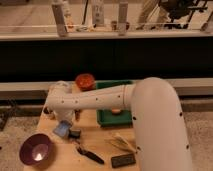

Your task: Place sponge in table surface

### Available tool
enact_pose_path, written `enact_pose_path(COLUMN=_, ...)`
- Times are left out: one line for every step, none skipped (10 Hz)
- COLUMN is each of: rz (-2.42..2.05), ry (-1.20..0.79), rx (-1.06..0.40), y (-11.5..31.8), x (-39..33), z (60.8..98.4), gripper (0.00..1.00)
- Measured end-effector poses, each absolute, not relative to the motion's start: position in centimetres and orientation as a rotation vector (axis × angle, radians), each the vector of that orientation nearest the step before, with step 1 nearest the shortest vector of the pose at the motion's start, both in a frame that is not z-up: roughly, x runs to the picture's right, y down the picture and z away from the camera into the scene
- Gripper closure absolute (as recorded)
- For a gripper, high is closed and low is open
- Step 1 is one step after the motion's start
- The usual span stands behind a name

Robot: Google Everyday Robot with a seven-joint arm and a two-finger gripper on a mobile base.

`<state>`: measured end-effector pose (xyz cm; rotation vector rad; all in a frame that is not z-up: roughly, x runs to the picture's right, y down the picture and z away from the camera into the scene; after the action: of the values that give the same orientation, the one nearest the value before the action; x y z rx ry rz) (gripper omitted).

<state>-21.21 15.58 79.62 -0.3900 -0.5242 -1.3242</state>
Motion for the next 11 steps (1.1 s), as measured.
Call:
enact_pose_path(rz=-1.329, ry=-0.528, rx=-0.379, y=15.2, x=-21.1, z=78.8, gripper=0.85)
enact_pose_path(rz=-1.337, ry=-0.529, rx=-0.368, y=14.9, x=-21.1, z=77.8, gripper=0.95)
enact_pose_path(rz=-1.342, ry=-0.523, rx=-0.356, y=14.5, x=-20.8, z=77.2, gripper=0.99)
enact_pose_path(rz=-1.343, ry=-0.523, rx=-0.353, y=14.4, x=-20.7, z=76.9, gripper=1.0)
enact_pose_path(rz=-1.349, ry=-0.524, rx=-0.344, y=14.3, x=-20.8, z=76.4, gripper=1.0)
enact_pose_path(rz=-1.359, ry=-0.523, rx=-0.336, y=14.2, x=-21.0, z=76.0, gripper=1.0)
enact_pose_path(rz=-1.367, ry=-0.521, rx=-0.327, y=13.8, x=-21.2, z=75.4, gripper=1.0)
enact_pose_path(rz=-1.374, ry=-0.516, rx=-0.322, y=13.5, x=-21.2, z=75.0, gripper=1.0)
enact_pose_path(rz=-1.384, ry=-0.514, rx=-0.314, y=13.3, x=-21.3, z=74.5, gripper=1.0)
enact_pose_path(rz=-1.393, ry=-0.511, rx=-0.304, y=13.0, x=-21.4, z=74.0, gripper=1.0)
enact_pose_path(rz=-1.406, ry=-0.503, rx=-0.293, y=12.5, x=-21.4, z=73.2, gripper=1.0)
